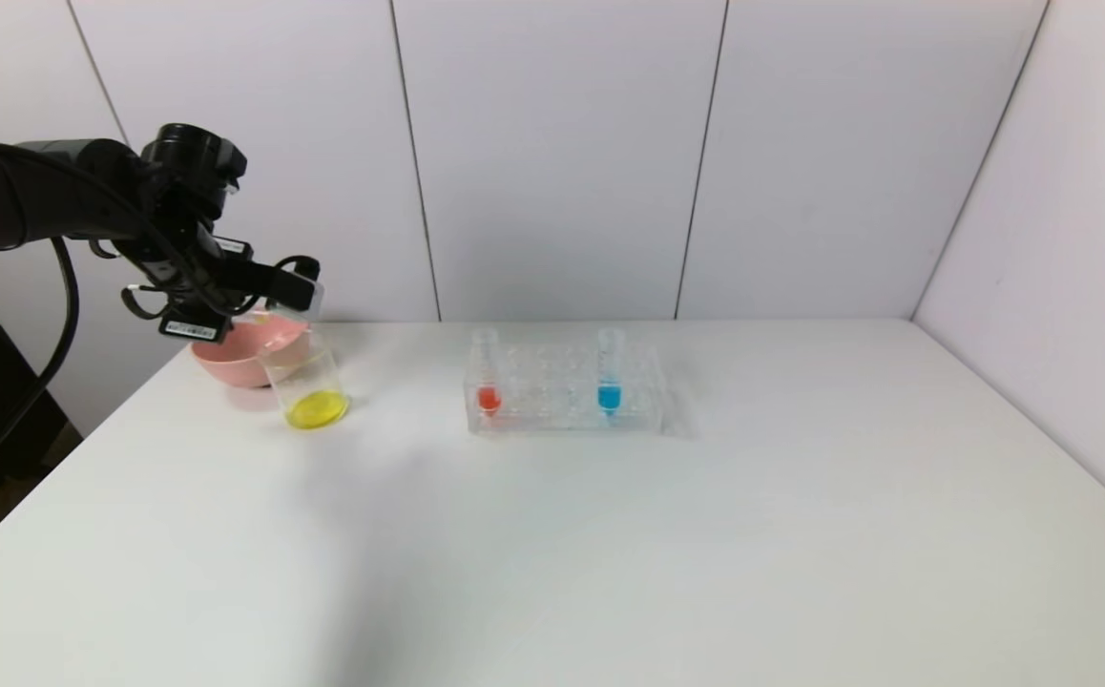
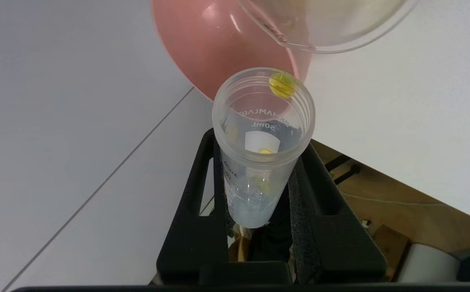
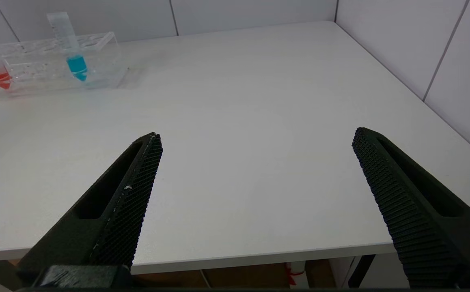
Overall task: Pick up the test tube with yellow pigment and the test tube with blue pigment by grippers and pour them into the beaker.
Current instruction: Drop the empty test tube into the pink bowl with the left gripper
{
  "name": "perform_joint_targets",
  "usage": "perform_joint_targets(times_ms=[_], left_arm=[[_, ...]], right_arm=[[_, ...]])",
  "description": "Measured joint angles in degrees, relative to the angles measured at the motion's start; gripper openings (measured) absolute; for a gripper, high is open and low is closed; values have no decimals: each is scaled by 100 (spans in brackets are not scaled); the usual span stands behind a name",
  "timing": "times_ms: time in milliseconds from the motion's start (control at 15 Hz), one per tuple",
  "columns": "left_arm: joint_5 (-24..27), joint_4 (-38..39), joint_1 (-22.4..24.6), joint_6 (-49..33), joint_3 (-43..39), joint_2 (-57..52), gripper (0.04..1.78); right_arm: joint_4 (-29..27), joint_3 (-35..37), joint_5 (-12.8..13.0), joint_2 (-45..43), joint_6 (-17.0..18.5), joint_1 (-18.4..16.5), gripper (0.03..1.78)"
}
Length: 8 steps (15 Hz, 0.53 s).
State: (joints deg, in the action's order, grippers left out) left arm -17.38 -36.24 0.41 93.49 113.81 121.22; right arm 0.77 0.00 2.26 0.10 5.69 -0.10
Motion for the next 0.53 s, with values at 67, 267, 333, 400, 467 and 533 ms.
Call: perform_joint_targets(times_ms=[67,267,333,400,467,533], left_arm=[[38,188,2,-286,-2,-22,45],[335,844,-1,-1648,-17,-157,45],[492,1073,21,-2213,-30,-206,45],[645,1345,49,-2861,-44,-245,45],[744,1690,82,-3569,-52,-278,45],[796,2111,110,-4306,-56,-300,45]], right_arm=[[-2,0,0,0,0,0,171],[0,0,2,0,0,0,171],[0,0,2,0,0,0,171],[-2,0,0,0,0,0,171],[0,0,2,0,0,0,171],[-2,0,2,0,0,0,171]])
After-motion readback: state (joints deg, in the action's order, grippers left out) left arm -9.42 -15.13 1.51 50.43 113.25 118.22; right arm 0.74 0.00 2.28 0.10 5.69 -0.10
